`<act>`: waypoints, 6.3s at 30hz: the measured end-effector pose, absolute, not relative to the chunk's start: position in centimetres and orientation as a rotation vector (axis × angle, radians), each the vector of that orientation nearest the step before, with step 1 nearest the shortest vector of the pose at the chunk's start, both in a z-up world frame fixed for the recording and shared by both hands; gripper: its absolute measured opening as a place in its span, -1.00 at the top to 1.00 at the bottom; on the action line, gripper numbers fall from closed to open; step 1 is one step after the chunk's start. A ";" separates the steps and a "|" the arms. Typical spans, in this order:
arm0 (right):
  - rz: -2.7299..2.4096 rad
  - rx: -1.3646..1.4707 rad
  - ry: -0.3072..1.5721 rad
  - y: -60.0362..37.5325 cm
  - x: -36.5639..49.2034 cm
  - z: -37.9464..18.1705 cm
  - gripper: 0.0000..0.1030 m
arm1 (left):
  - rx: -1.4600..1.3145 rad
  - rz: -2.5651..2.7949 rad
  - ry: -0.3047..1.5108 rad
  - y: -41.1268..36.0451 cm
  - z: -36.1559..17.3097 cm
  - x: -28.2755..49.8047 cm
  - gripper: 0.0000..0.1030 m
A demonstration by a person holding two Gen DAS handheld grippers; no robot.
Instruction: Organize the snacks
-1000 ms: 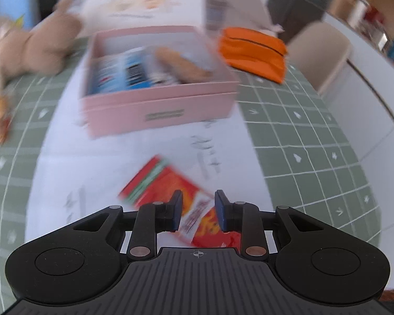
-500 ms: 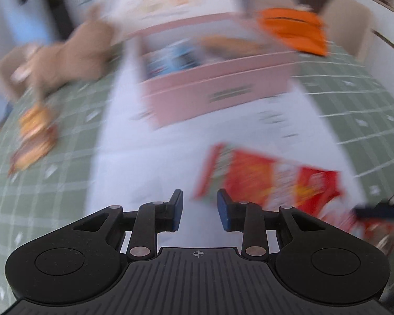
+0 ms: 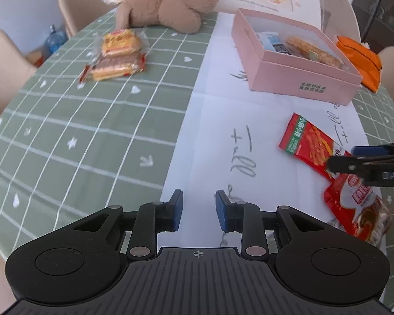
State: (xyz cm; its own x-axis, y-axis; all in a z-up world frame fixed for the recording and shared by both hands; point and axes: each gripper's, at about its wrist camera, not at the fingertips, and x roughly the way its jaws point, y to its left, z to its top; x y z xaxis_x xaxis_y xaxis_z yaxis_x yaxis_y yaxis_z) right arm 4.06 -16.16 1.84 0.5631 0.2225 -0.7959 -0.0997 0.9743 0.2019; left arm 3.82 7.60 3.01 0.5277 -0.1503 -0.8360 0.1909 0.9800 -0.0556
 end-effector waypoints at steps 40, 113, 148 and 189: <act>0.209 -0.037 0.878 -17.1 -4.5 0.4 -0.75 | 0.335 -0.372 0.950 -2.1 2.5 2.2 0.13; 0.209 -0.072 0.803 -18.0 -3.9 2.8 -0.20 | 0.130 -0.198 1.020 3.4 2.0 3.3 -0.12; 0.091 0.009 0.780 -21.4 18.8 13.1 0.40 | -0.312 -0.600 0.810 -1.4 8.5 25.7 -0.04; 0.532 -0.080 0.840 -0.8 16.7 6.5 -0.24 | -0.324 -0.177 0.893 19.2 3.8 16.0 0.26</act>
State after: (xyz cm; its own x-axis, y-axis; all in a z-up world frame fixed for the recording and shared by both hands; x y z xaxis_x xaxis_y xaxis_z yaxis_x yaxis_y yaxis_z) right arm 16.67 -0.77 6.46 0.5453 0.4174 -0.7269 -0.4792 0.8667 0.1382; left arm 15.96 19.24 3.82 0.6169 -0.2848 -0.7337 0.0171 0.9369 -0.3493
